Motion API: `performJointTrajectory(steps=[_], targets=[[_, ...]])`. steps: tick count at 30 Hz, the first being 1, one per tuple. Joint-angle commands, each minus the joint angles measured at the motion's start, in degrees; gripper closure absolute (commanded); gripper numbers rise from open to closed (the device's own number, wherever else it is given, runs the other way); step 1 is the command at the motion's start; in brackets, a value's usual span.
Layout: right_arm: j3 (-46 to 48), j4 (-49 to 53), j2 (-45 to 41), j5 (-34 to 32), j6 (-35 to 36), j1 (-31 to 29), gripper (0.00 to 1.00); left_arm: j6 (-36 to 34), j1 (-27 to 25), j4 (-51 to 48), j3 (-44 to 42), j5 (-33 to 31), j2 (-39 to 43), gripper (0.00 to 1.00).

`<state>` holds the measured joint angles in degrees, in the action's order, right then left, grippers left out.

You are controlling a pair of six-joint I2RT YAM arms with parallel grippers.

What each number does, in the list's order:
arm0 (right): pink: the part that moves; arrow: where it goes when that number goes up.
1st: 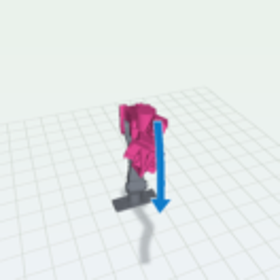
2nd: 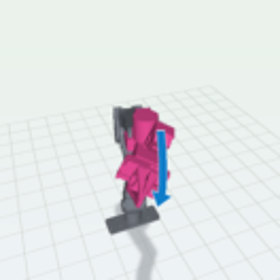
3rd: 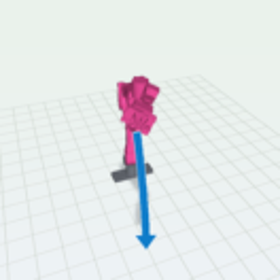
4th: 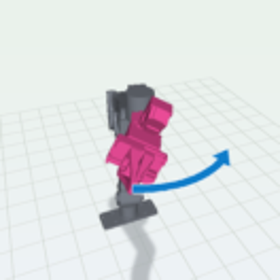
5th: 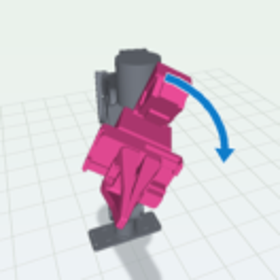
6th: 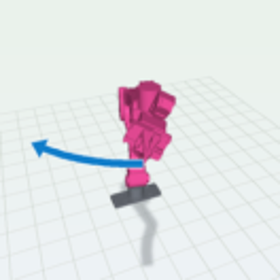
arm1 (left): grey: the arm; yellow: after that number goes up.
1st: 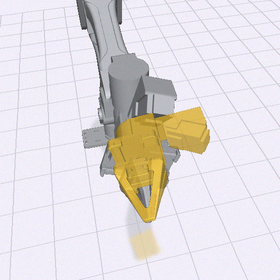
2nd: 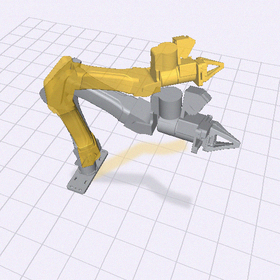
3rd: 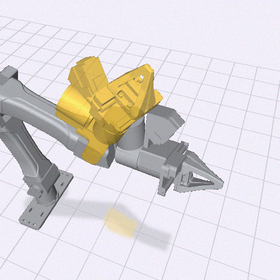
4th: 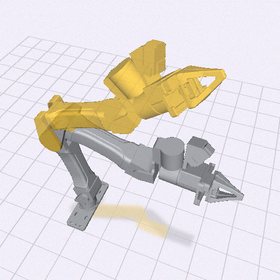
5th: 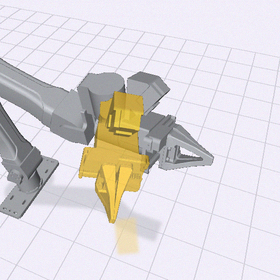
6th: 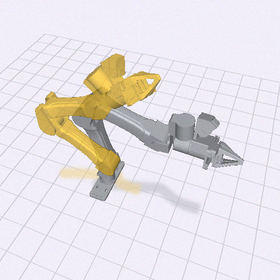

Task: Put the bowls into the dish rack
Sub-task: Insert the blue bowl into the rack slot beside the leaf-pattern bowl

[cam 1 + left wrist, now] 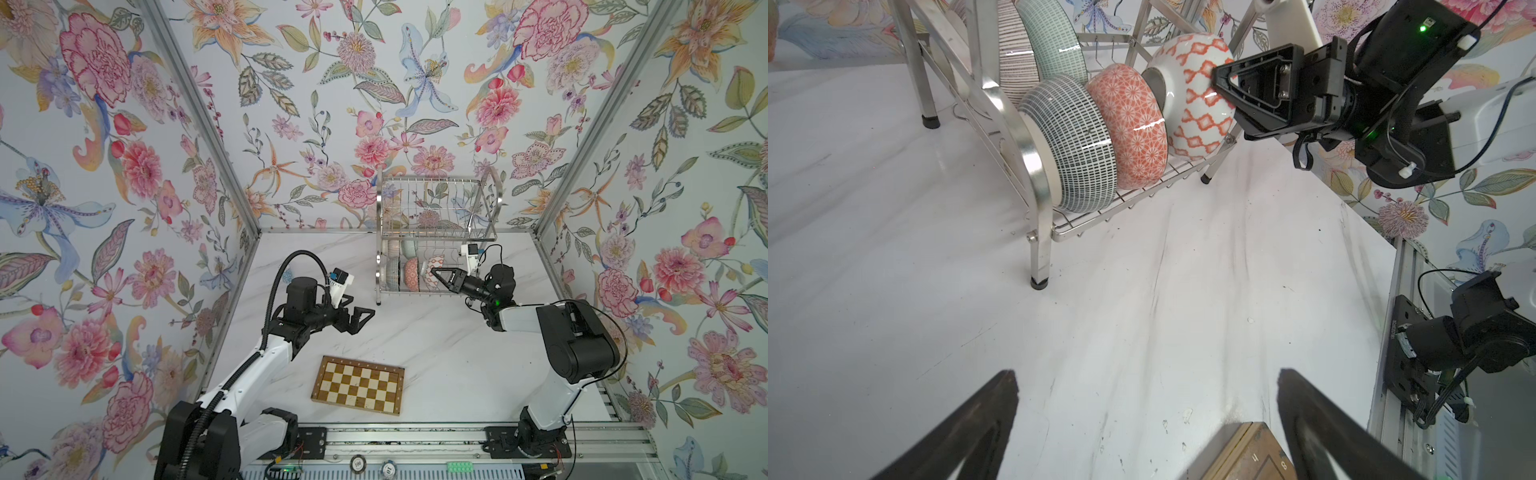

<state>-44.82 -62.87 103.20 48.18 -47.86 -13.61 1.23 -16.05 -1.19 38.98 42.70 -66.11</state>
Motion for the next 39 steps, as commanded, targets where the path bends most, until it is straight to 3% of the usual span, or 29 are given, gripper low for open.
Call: performJointTrajectory(steps=[1,18,39], targets=[[-2.33,-4.27,1.7,2.15,0.05,0.4,0.96,-0.97,-0.56,0.76,-0.34,0.28,-0.42,0.01],[-4.39,-4.29,5.06,4.68,-2.2,1.46,0.94,-1.13,-0.86,0.66,-0.22,0.46,-0.93,0.01],[-5.57,0.6,6.76,5.36,0.09,2.7,0.89,-1.15,-0.93,0.58,-0.39,-0.38,-0.78,0.01]])
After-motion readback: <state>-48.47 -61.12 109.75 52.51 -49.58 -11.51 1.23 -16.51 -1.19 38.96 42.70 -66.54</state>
